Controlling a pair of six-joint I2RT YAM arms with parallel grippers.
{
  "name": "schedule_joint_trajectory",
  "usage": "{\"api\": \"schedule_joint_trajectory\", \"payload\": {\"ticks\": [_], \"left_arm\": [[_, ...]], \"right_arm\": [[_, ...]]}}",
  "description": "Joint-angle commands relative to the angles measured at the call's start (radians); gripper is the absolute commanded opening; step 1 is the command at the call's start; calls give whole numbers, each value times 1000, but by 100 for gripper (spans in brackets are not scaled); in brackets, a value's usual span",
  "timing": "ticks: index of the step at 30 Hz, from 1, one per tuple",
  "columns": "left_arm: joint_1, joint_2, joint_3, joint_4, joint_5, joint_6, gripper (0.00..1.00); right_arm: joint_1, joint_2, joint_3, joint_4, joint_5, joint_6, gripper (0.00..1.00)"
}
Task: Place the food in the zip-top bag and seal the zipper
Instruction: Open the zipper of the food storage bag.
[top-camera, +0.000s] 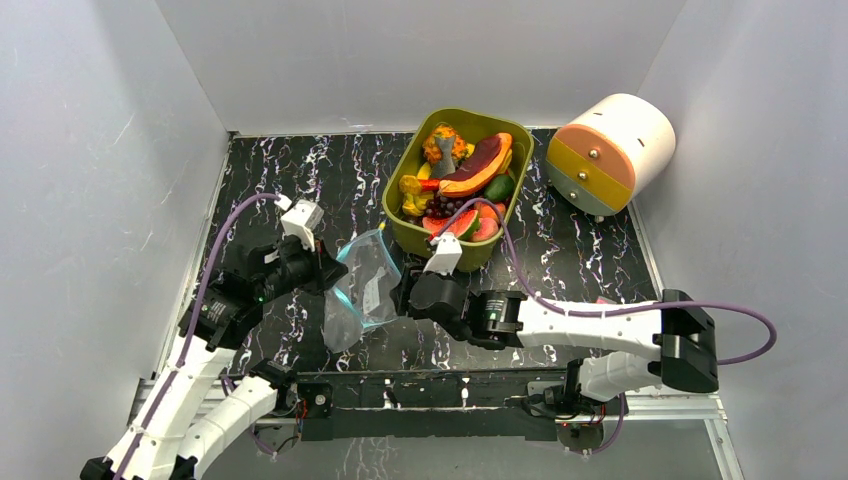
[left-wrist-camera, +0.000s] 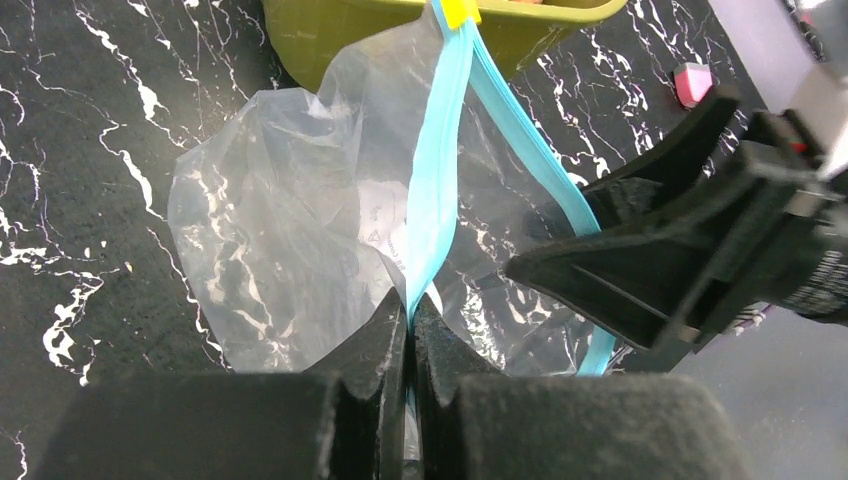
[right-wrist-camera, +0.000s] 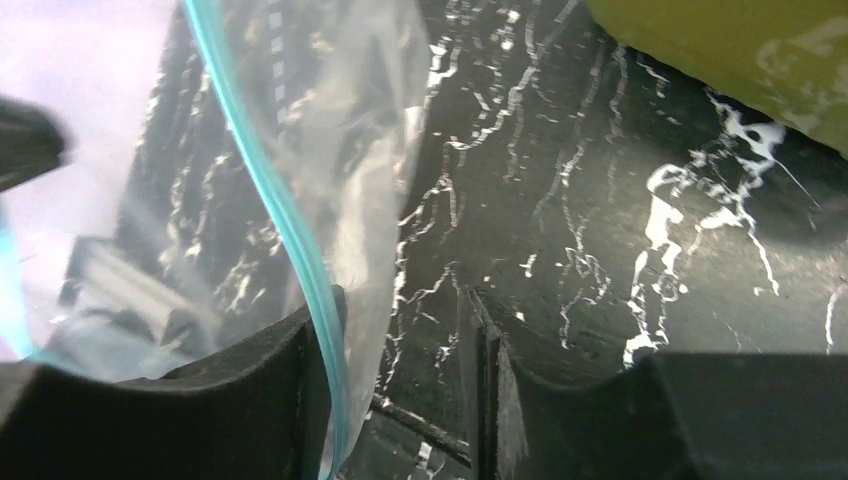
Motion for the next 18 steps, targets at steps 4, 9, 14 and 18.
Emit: {"api": "schedule_joint_trajectory", "payload": {"ticks": [4,9,14,18], "left_arm": [[5,-2,-55,80,21,10,0],[5,-15,-87,111,18,26,0],[5,-26,-113,138,-5,55,0],[6,-16,-103,143,3,78,0]], "right_arm": [[2,-97,67,98,-178,-225,53],[1,-140,117,51,-234,-372,66],[-13,-166,189,-25,-167,-507,72],[-86,-154,258,-104,-137,-561,67]]}}
